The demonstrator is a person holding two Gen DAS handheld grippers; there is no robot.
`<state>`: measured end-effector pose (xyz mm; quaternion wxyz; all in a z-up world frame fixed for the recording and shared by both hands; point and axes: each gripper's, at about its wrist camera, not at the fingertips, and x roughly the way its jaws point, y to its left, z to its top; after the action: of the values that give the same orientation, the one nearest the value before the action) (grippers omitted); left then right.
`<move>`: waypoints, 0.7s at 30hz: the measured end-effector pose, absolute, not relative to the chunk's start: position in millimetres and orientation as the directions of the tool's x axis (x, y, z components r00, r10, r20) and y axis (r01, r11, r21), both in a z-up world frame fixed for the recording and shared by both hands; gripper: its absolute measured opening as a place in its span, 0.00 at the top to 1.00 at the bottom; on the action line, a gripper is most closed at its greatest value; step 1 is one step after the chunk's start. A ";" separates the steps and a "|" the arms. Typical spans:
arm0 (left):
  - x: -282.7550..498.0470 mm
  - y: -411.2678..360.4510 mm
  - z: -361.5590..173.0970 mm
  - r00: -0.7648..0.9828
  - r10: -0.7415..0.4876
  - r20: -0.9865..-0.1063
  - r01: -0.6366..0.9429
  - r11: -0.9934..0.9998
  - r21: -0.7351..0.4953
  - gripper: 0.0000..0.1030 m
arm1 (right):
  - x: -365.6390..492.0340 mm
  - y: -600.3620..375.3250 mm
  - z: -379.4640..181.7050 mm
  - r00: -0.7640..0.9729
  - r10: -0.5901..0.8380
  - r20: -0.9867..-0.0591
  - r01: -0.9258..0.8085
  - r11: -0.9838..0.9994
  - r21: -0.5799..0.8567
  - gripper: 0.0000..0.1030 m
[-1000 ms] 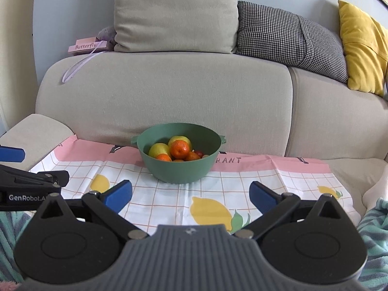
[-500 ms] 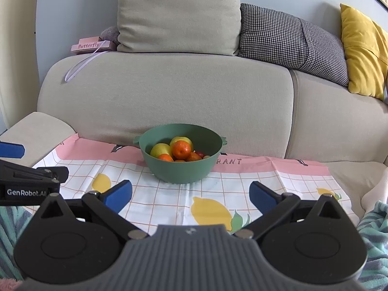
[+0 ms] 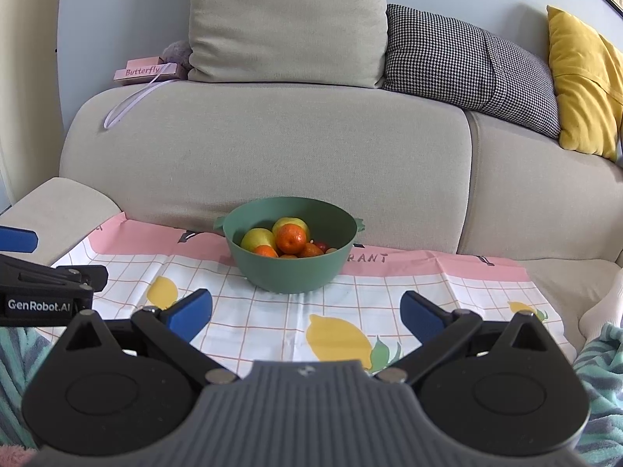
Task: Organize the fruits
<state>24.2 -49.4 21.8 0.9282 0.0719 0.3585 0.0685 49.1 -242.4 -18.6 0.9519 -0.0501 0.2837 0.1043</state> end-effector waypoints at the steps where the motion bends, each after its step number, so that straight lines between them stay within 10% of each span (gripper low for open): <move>1: 24.1 -49.4 21.6 0.733 0.179 -0.656 -0.076 0.980 0.183 0.01 | 49.2 -242.6 -18.6 0.817 0.170 -0.551 -0.226 0.973 -0.035 0.04; 21: 23.1 -48.9 20.7 0.732 0.181 -0.656 -0.076 0.980 0.185 0.01 | 49.7 -243.5 -20.4 0.817 0.169 -0.551 -0.226 0.973 -0.036 0.04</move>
<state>23.1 -48.9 20.7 0.9278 0.0728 0.3592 0.0693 49.7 -243.5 -20.4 0.9518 -0.0499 0.2841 0.1039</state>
